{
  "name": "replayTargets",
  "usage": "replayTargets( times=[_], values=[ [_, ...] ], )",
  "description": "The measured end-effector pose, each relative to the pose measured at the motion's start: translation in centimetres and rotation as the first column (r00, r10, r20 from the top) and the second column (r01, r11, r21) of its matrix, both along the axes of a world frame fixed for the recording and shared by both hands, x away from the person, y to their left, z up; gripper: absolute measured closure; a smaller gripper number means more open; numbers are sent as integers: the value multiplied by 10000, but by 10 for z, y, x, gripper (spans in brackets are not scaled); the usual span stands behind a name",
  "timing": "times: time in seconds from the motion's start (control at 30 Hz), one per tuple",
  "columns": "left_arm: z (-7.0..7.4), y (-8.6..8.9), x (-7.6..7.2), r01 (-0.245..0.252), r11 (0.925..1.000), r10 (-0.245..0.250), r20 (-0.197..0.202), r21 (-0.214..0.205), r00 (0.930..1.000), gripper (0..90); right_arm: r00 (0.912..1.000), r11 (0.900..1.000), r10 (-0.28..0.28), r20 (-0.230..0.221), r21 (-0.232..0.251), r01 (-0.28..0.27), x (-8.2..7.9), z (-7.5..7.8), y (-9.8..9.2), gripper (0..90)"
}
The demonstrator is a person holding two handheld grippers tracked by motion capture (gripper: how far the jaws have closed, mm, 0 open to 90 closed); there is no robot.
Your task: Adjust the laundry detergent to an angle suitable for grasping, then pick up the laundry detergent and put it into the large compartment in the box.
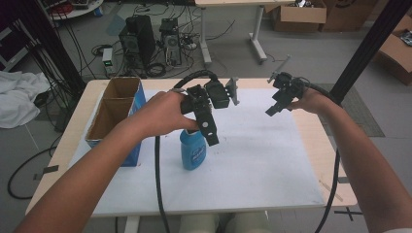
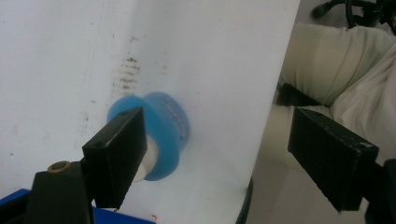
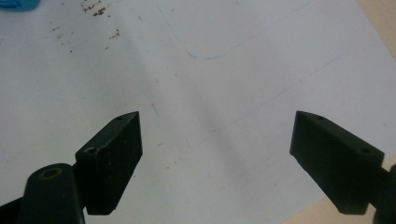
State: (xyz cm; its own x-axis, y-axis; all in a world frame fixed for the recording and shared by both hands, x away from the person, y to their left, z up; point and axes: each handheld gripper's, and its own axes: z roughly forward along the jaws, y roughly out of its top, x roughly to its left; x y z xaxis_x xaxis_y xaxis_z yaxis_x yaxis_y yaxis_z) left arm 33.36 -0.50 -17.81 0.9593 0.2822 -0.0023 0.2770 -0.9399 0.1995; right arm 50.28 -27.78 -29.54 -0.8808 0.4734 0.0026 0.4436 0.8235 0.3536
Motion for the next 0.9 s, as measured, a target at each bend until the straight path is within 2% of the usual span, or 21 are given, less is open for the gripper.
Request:
replayTargets(
  times=[0.13,0.3,0.4,0.6,0.73,0.77,0.8,0.9],
  values=[
    [0,0,0,-48,10000,48,-3,83,10000,203,10000,10000,-10,71,41,9,0,2,0,168],
    [2,1,-2,-237,9997,238,70,-29,9997,204,9999,9999,84,102,-74,-84,-1,5,3,170],
    [4,2,-2,-278,9996,277,109,19,9996,204,9999,9999,42,148,92,-44,0,7,3,170],
    [9,3,-2,-666,9971,669,75,-369,9977,206,9999,9999,143,89,-46,-143,-2,6,4,173],
    [16,7,3,-1302,9892,1314,129,-676,9912,204,9999,9999,116,91,98,-117,-2,7,2,172],
    [16,7,3,-1302,9892,1314,129,-676,9912,204,9999,9999,126,116,88,-127,-2,7,2,171],
    [20,10,6,-1635,9838,1650,156,-739,9862,203,9999,9999,126,96,61,-126,-2,7,2,171],
    [25,12,6,-2131,9733,2156,211,-854,9762,201,9998,9998,149,100,98,-150,-3,8,2,171]
  ],
)
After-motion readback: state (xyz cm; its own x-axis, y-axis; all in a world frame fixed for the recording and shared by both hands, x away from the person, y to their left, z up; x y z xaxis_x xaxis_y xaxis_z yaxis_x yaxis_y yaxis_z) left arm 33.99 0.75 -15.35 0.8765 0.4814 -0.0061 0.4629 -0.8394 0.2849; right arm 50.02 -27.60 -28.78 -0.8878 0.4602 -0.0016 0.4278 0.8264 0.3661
